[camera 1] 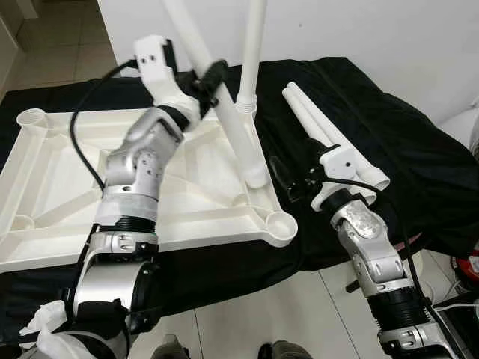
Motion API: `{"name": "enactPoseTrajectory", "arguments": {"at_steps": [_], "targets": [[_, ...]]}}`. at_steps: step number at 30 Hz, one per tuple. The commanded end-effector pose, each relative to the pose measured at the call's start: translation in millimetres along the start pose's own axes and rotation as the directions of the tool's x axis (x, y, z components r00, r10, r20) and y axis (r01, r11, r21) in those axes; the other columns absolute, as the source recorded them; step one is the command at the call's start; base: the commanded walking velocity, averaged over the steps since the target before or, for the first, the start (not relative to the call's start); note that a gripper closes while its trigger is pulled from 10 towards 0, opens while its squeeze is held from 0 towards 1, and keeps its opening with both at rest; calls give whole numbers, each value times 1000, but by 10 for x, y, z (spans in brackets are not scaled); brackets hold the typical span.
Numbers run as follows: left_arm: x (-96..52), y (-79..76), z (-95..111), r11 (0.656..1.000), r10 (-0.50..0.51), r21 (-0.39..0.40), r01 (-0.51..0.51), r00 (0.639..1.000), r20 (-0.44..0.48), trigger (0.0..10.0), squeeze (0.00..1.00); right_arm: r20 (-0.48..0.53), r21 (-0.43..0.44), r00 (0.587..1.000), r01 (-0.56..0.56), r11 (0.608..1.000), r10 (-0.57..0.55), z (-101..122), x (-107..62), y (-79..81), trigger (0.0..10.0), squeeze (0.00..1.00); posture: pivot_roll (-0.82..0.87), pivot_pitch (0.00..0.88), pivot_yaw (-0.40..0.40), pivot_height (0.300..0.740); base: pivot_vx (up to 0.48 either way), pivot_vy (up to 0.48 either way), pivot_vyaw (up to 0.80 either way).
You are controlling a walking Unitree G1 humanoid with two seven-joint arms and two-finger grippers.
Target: Building children table
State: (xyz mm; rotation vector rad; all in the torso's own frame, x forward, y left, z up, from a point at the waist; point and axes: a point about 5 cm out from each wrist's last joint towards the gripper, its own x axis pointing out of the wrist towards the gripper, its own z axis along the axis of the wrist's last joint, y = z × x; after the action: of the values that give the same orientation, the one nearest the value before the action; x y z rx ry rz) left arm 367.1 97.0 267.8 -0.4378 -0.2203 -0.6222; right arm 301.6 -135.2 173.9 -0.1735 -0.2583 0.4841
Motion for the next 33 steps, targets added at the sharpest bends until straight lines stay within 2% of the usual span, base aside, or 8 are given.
{"name": "enactPoseTrajectory", "arguments": {"at_steps": [1, 3, 4, 6, 7, 28, 29, 33], "targets": [[6, -86, 48, 999, -27, 38, 26, 999, 31, 10000, 0, 2, 2, 999, -42, 999, 42, 63, 40, 22, 10000, 204, -19, 0, 6, 740, 0, 0, 0], [6, -129, 42, 998, -35, 49, 33, 999, 38, 10000, 0, -7, 13, 998, -64, 998, 64, 86, 51, 29, 10000, 204, -19, 0, 6, 740, 0, 0, 0], [18, -201, 58, 996, -52, 68, 49, 997, 52, 10000, 0, -6, 8, 997, -74, 997, 74, 115, 82, 34, 10000, 1000, -11, 0, 5, 740, 0, 0, 0], [28, -296, 75, 993, -73, 96, 66, 995, 72, 10000, 0, -13, 7, 996, -93, 996, 93, 161, 115, 39, 10000, 1000, -11, 0, 5, 740, 0, 0, 0], [33, -356, 89, 991, -90, 103, 81, 993, 81, 10000, 0, -18, 4, 994, -107, 994, 107, 172, 136, 55, 10000, 0, -11, 0, 7, 740, 0, 0, 0], [7, -827, 95, 971, -216, 123, 203, 970, 107, 10000, 0, -120, -134, 990, -87, 987, 71, 218, 591, 68, 9294, 0, -5, 0, 9, 740, 0, 0, 0], [4, -836, 95, 971, -218, 125, 205, 970, 107, 10000, 0, -116, -134, 991, -84, 987, 68, 240, 611, 60, 0, 0, -3, 0, 7, 740, 0, 0, 0], [-1, -854, 94, 970, -222, 124, 209, 969, 106, 10000, 0, -117, -137, 991, -79, 987, 63, 255, 630, 50, 0, 0, -2, 0, 6, 740, 0, 0, 0]]}}
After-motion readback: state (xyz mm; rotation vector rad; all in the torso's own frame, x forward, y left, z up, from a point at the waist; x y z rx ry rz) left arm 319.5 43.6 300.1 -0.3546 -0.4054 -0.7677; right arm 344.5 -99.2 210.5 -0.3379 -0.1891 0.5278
